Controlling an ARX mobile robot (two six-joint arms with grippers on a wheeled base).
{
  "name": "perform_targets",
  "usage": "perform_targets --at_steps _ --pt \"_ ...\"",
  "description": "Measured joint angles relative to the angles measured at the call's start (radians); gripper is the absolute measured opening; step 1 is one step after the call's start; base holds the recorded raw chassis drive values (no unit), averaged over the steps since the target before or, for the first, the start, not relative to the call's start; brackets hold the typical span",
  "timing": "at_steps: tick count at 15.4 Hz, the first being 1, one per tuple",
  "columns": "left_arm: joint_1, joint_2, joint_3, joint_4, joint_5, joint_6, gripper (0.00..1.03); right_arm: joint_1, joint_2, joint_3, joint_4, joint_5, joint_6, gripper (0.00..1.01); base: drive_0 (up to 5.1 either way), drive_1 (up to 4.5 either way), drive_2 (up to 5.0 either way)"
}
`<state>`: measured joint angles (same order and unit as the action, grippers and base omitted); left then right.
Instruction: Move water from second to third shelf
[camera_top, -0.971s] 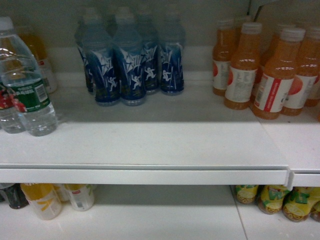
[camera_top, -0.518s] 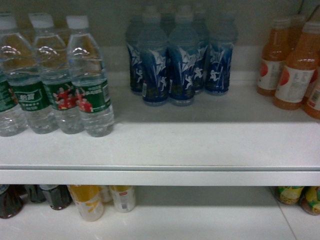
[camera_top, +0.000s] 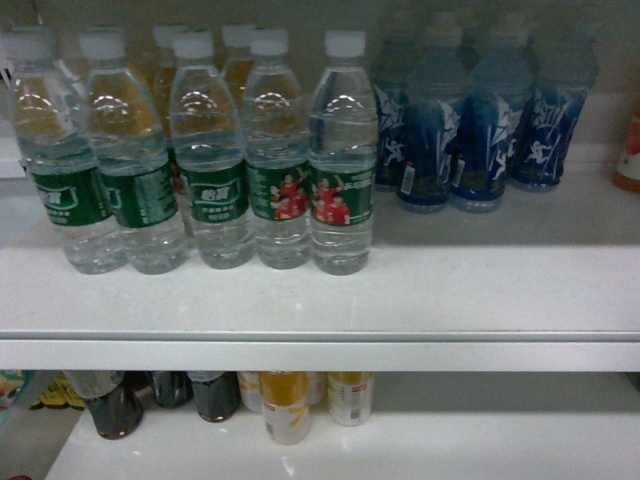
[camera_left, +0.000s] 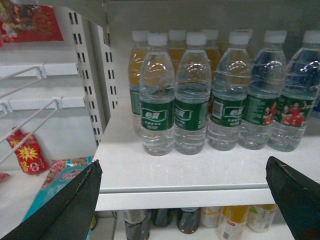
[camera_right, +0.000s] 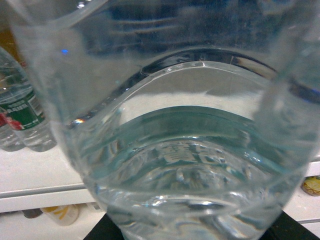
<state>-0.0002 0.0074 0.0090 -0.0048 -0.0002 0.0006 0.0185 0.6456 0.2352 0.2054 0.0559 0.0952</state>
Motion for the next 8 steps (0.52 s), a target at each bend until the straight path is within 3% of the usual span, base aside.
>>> perform_targets --at_steps 8 --pt "0.0 0.0 0.0 -0.001 0.0 0.0 0.98 0.0 0.0 -0.001 -0.004 0.0 0.0 0.39 -4.9 2.51 2.5"
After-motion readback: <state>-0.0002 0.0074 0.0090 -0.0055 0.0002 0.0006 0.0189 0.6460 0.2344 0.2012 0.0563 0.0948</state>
